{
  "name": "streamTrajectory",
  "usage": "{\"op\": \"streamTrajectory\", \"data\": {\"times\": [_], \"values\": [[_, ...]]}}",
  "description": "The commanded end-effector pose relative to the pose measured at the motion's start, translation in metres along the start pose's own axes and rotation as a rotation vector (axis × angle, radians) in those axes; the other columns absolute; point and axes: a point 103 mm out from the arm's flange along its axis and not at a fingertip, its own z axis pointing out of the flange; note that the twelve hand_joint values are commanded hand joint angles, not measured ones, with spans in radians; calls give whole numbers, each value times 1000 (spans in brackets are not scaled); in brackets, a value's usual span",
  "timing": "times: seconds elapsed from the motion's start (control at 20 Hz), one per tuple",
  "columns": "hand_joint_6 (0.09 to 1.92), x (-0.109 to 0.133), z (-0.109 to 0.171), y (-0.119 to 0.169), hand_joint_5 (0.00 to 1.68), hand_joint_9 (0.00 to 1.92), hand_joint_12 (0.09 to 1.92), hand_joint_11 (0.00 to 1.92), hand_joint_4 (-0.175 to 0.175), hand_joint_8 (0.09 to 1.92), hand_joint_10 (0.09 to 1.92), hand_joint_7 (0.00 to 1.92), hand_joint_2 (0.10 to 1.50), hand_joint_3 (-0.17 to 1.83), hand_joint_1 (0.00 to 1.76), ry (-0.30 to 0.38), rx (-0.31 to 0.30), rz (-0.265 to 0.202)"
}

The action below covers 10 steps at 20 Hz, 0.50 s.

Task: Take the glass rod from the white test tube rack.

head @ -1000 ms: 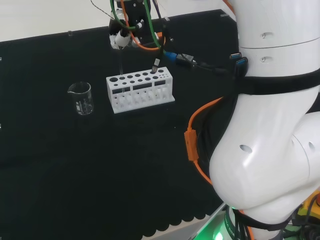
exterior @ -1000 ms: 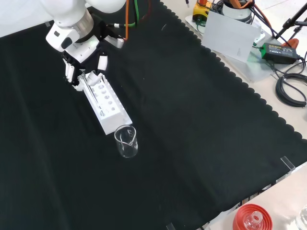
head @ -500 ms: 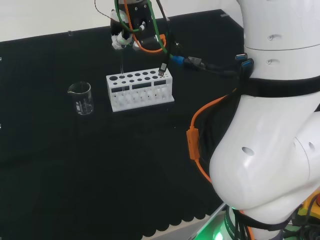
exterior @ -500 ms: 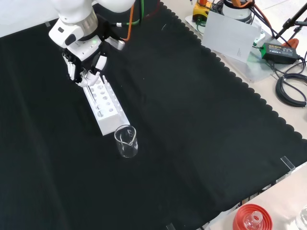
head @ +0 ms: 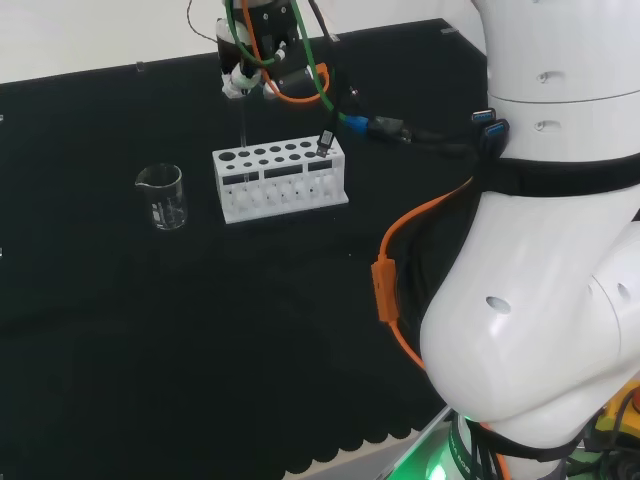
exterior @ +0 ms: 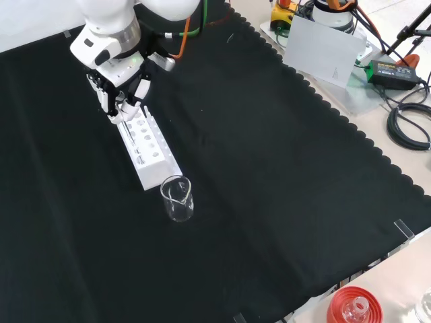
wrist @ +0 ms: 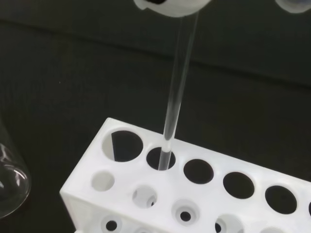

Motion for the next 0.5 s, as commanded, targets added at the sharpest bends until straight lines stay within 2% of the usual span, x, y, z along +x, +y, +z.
{"op": "streamTrajectory", "data": {"times": [0.05,0.2,0.5], "values": [[263,0,-6,-4,1325,1687,693,1543,-175,88,369,1607,1028,-175,1332,-19,34,8],[192,-1,-10,-8,1351,1706,690,1547,-175,89,353,1610,1027,-175,1333,-18,24,3],[147,-3,-15,-18,1366,1724,687,1554,-175,91,340,1612,1027,-175,1334,4,46,6]]}}
